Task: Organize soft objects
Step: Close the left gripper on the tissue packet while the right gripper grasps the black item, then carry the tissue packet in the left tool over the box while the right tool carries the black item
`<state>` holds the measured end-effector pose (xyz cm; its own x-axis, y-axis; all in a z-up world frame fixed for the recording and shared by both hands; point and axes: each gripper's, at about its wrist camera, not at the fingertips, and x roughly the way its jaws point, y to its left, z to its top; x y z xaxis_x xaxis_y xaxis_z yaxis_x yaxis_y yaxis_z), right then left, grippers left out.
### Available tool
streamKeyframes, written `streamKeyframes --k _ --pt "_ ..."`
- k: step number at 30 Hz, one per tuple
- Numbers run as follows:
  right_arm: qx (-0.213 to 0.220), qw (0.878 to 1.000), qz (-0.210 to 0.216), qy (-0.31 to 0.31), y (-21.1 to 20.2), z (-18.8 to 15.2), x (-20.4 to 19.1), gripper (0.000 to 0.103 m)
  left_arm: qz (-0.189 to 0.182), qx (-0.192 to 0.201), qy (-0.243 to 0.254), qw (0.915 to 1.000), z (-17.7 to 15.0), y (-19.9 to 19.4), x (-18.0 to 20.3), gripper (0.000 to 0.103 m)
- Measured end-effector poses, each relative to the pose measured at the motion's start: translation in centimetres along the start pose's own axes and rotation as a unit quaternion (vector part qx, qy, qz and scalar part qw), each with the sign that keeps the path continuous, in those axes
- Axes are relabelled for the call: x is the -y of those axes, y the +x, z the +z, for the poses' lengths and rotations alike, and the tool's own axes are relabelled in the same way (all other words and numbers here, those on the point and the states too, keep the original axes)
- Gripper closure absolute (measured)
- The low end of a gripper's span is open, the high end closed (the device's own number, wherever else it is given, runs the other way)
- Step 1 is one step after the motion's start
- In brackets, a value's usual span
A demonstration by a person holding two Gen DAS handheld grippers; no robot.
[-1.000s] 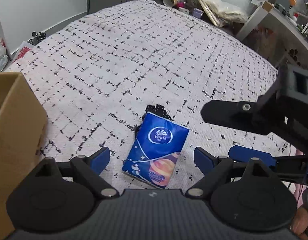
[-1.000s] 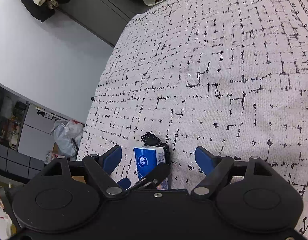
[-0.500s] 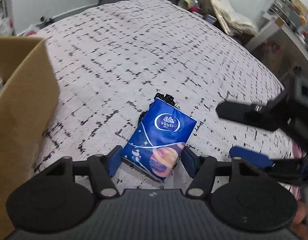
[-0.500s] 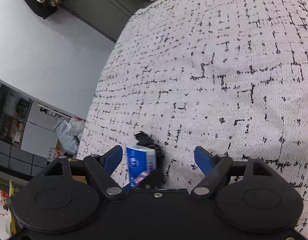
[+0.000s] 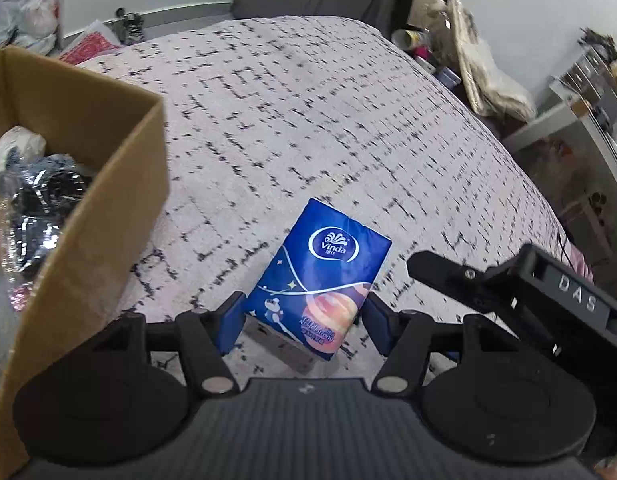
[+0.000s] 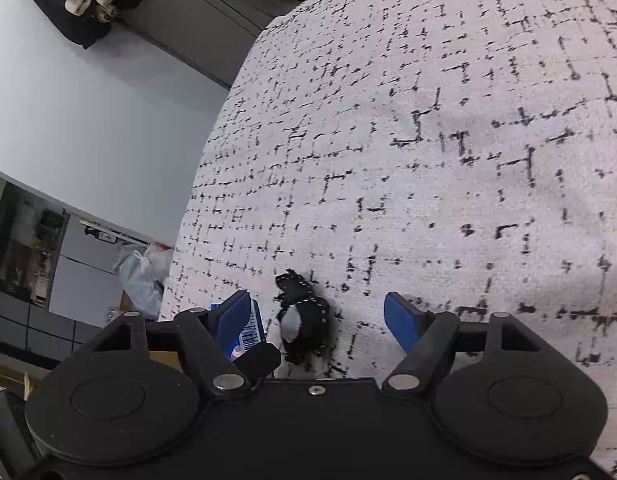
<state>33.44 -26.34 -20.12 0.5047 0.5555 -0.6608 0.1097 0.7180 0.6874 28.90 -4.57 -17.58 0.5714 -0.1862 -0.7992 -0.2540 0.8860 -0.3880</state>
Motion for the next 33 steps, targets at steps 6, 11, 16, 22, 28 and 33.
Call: streamKeyframes --k 6,11,16,22,28,33 --pt "-0.019 1.0 0.004 0.012 1.7 -0.4 0.3 0.045 -0.004 0.012 -0.034 0.9993 1.1 -0.3 -1.2 0.041" --pt "-0.027 1.0 0.007 0.009 2.4 -0.6 0.0 0.045 -0.007 0.003 -0.048 0.9988 1.6 0.1 -1.9 0.041" --pt "-0.031 0.999 0.008 0.017 2.8 -0.6 0.2 0.047 -0.012 -0.008 -0.059 0.9981 1.6 0.6 -2.3 0.041" --pt "-0.052 0.998 0.011 0.029 3.7 -0.9 0.6 0.077 -0.024 0.003 -0.063 0.9977 2.0 0.1 -2.3 0.041" --pt "-0.054 0.998 -0.004 0.012 3.5 -1.3 0.1 0.091 -0.02 0.016 -0.061 0.9978 2.5 -0.2 -1.9 0.041" --pt "-0.04 0.999 -0.004 -0.005 2.0 -1.5 -1.4 0.092 -0.015 0.035 -0.048 0.9981 2.6 -1.3 -1.2 0.041"
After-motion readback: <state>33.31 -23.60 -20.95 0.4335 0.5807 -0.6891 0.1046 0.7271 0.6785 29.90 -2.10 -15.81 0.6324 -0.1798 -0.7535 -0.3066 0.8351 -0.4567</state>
